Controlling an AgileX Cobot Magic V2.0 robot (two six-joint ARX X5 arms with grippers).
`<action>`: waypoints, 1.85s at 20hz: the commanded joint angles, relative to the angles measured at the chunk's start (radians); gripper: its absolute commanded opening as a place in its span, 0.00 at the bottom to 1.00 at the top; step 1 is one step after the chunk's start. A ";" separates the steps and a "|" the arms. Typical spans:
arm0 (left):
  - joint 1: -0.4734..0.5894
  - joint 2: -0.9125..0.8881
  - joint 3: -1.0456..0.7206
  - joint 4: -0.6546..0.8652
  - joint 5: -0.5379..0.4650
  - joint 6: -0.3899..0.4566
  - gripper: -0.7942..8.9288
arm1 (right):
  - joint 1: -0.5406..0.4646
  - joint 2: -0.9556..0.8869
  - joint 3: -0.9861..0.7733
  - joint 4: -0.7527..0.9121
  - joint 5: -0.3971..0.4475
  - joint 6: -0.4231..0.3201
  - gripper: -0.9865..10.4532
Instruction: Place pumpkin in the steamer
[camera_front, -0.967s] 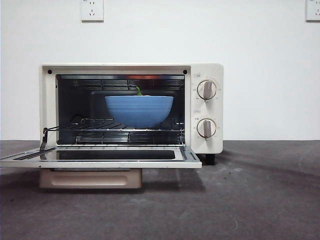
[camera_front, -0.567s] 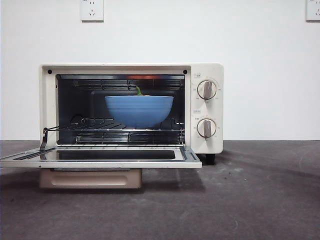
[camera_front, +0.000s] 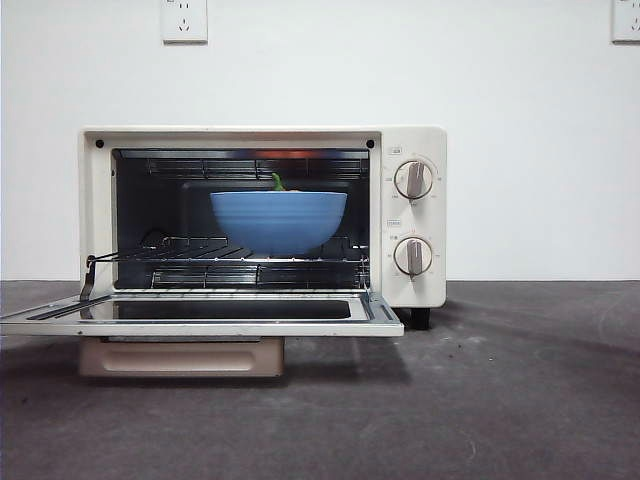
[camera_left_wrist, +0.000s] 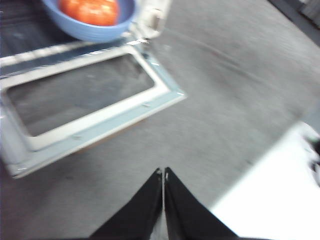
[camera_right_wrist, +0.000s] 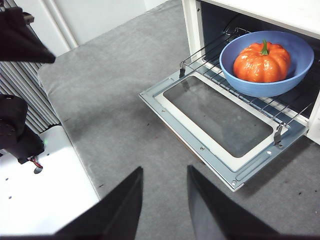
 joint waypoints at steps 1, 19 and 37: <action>-0.002 0.001 0.005 0.020 -0.124 -0.055 0.10 | 0.011 0.006 0.003 0.009 -0.003 -0.012 0.21; 0.198 0.337 -0.242 0.499 -0.338 -0.129 0.10 | 0.011 0.004 0.003 -0.073 -0.012 -0.034 0.21; 0.479 0.966 -0.242 0.814 0.170 0.006 0.10 | 0.011 0.004 0.003 -0.072 -0.011 -0.040 0.21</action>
